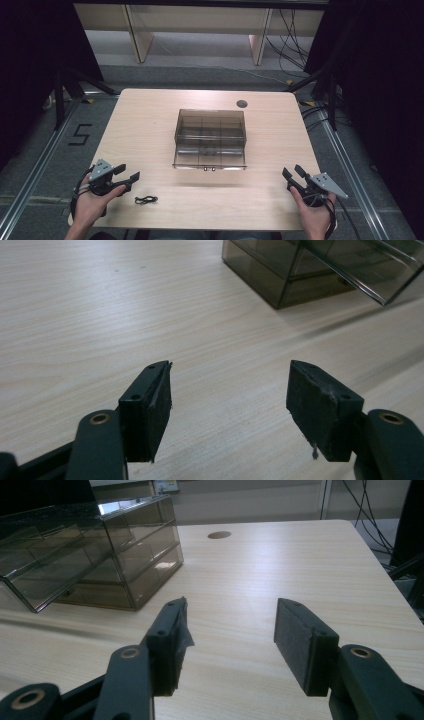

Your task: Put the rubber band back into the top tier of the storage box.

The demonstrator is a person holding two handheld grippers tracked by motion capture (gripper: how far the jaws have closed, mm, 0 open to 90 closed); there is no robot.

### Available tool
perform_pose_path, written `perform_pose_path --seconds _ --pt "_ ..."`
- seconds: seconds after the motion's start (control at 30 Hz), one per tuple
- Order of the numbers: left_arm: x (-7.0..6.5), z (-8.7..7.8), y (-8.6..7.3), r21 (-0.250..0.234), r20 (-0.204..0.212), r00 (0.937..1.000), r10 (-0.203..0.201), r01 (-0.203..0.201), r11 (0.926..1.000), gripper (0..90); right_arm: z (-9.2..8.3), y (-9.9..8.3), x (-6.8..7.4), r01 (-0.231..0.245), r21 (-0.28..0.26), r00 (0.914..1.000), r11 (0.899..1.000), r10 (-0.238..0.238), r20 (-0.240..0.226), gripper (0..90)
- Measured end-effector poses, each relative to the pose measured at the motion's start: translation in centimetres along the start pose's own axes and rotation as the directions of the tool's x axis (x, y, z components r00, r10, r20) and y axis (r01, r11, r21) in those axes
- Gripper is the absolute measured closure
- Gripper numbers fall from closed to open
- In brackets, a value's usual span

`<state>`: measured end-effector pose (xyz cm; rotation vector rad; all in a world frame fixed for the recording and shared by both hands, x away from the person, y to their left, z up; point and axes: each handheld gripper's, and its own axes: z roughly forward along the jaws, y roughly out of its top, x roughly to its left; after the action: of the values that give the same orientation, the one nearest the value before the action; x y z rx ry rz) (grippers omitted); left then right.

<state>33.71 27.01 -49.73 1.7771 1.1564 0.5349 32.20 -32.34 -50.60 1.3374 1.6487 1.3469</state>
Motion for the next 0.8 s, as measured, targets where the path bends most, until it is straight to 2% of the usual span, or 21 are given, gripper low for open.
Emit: perform_pose_path --seconds 0.07,0.1,0.13,0.17,0.2,0.23,0.27,0.3,0.33,0.37,0.4,0.47,0.5,0.53,0.57,0.6,0.63,0.67,0.7,0.73,0.8 --pt "0.0 0.1 0.3 0.041 0.016 0.9996 0.021 -0.022 0.9989 34.4 0.0 0.0 0.0 0.003 -0.008 1.0000 1.000 -0.003 0.000 47.9" --pt "0.0 0.1 0.4 0.068 0.022 0.9993 0.029 -0.031 0.9972 34.4 -0.1 0.0 0.0 -0.009 0.005 1.0000 1.000 0.009 0.001 47.8" --pt "0.0 0.2 0.5 0.102 0.038 0.9984 0.043 -0.046 0.9937 34.4 -0.1 0.0 0.0 -0.010 0.010 0.9999 1.000 0.010 -0.004 47.6" --pt "0.1 0.2 0.7 0.133 0.049 0.9969 0.061 -0.067 0.9888 34.4 0.0 0.0 -0.1 0.010 -0.005 0.9999 1.000 -0.010 0.011 47.3" --pt "0.0 0.3 0.8 0.137 0.055 0.9962 0.067 -0.074 0.9878 34.4 0.0 0.0 -0.1 0.005 -0.005 1.0000 1.000 -0.005 0.005 47.3" --pt "0.1 0.2 1.1 0.181 0.075 0.9928 0.094 -0.106 0.9778 34.4 -0.1 0.0 0.0 -0.004 0.014 0.9999 1.000 0.005 -0.013 47.3" --pt "0.0 0.3 1.3 0.210 0.089 0.9892 0.117 -0.133 0.9687 34.4 -0.1 0.0 0.1 -0.009 -0.004 1.0000 1.000 0.009 -0.001 47.3" --pt "-0.1 0.3 1.5 0.228 0.095 0.9880 0.122 -0.141 0.9634 34.7 -0.1 0.0 0.1 -0.008 -0.009 0.9999 1.000 0.008 -0.007 47.0" --pt "0.0 0.3 1.7 0.258 0.127 0.9804 0.151 -0.180 0.9493 34.9 -0.1 0.0 0.1 -0.011 -0.007 0.9998 1.000 0.011 -0.015 46.9" --pt "0.0 0.3 2.0 0.301 0.145 0.9729 0.180 -0.217 0.9288 34.9 -0.1 0.0 0.2 -0.005 -0.007 1.0000 1.000 0.005 -0.004 46.7" --pt "-0.1 0.4 2.1 0.311 0.155 0.9706 0.184 -0.225 0.9235 34.9 -0.1 0.0 0.2 -0.007 -0.007 1.0000 1.000 0.007 -0.006 46.6" --pt "-0.4 0.8 2.3 0.369 0.200 0.9561 0.214 -0.276 0.8878 34.6 0.0 0.0 0.0 -0.013 -0.002 0.9997 1.000 0.013 -0.021 46.3" --pt "-0.5 0.7 2.5 0.398 0.226 0.9453 0.236 -0.310 0.8633 34.9 -0.1 0.0 -0.1 0.007 0.006 1.0000 1.000 -0.007 0.007 46.2" --pt "-0.6 0.9 2.5 0.412 0.250 0.9369 0.245 -0.332 0.8487 34.9 -0.1 0.0 -0.1 0.007 0.006 1.0000 1.000 -0.007 0.007 46.2" --pt "-0.7 1.0 2.6 0.435 0.261 0.9294 0.261 -0.354 0.8275 35.0 -0.2 0.1 0.0 -0.017 0.021 0.9998 1.000 0.017 0.000 46.1" --pt "-0.9 1.1 2.6 0.444 0.287 0.9187 0.272 -0.379 0.8121 35.0 -0.1 0.0 -0.2 -0.006 0.002 0.9999 1.000 0.006 -0.016 46.1" --pt "-1.1 1.1 2.7 0.463 0.307 0.9100 0.279 -0.399 0.7916 35.0 -0.1 -0.1 0.0 -0.033 0.003 0.9994 0.999 0.033 -0.002 46.1" --pt "-1.2 1.2 2.8 0.469 0.324 0.9012 0.288 -0.417 0.7786 35.0 -0.1 -0.1 0.0 -0.044 0.004 0.9990 0.999 0.044 -0.005 46.0" --pt "-1.4 1.3 2.8 0.471 0.330 0.8982 0.290 -0.423 0.7744 35.4 0.0 -0.1 -0.1 -0.023 0.001 0.9997 1.000 0.023 -0.003 45.8" --pt "-1.4 1.3 3.0 0.476 0.350 0.8854 0.305 -0.449 0.7559 35.4 0.0 -0.1 -0.1 -0.023 0.001 0.9997 1.000 0.023 -0.003 45.8" --pt "-1.7 1.5 3.0 0.483 0.363 0.8805 0.305 -0.458 0.7467 35.6 0.1 -0.1 -0.1 -0.011 0.007 0.9998 1.000 0.012 -0.018 45.4"
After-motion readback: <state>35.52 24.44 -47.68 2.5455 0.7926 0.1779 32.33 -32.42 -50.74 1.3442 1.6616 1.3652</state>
